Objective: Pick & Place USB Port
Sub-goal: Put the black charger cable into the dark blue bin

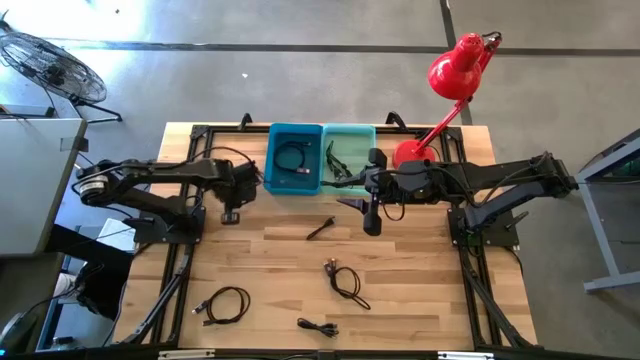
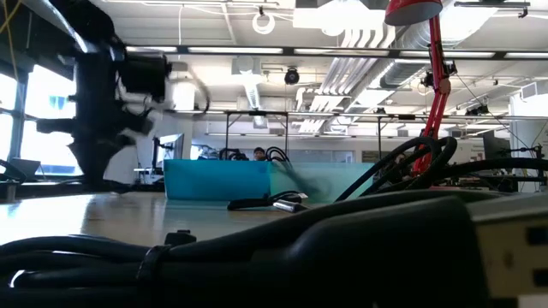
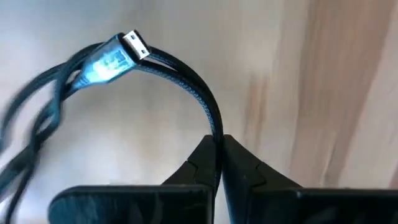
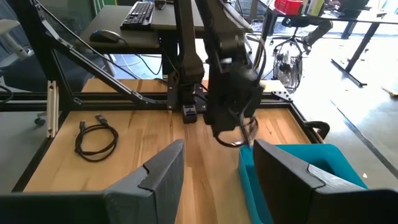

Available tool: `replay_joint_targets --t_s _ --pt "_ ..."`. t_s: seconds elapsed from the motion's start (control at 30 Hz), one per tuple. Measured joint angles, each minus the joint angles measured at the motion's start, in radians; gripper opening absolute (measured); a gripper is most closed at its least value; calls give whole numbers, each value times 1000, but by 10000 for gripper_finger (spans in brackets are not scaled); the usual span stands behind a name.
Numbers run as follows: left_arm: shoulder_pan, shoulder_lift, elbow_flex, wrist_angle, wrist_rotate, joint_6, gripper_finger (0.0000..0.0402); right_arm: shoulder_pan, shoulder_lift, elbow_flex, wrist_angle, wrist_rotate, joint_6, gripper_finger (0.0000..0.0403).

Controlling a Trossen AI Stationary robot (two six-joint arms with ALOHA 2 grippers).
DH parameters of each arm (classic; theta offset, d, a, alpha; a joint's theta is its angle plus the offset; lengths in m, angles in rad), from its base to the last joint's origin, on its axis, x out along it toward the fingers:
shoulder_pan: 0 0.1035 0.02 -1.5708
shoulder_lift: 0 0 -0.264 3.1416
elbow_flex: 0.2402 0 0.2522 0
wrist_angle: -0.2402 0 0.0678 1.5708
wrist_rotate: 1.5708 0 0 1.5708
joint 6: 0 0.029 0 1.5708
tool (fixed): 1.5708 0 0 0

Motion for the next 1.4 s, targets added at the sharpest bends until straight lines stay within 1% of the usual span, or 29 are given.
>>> replay_joint_targets --t_s 0.07,0.13,0.33,0.47,0.6,0.73,0.8,0.93,1.1,1.27,1.4 --pt "0 -28 38 -23 -1 -1 3 0 0 0 0 0 -12 183" --pt "0 -51 79 -98 -1 -3 3 0 0 0 0 0 -14 183" --pt "0 -124 273 -202 6 1 2 0 0 0 0 0 -59 183" --pt "0 -151 405 -150 9 69 2 -5 0 0 0 0 -65 183" --pt "0 -139 486 -73 -1 176 1 -6 0 0 0 0 -82 182" --pt "0 -95 499 -1 -37 226 1 -6 0 0 0 1 -86 177" --pt "0 -59 499 24 -36 247 1 -6 0 0 0 2 -86 177" --pt "0 36 499 45 10 306 1 -6 0 0 0 4 -85 177" --pt "0 144 499 56 13 353 2 -6 0 0 0 4 -71 177" --pt "0 211 499 96 69 369 2 -3 0 0 -6 4 -57 172" --pt "0 238 499 135 106 369 3 -3 0 0 -19 0 -36 173"
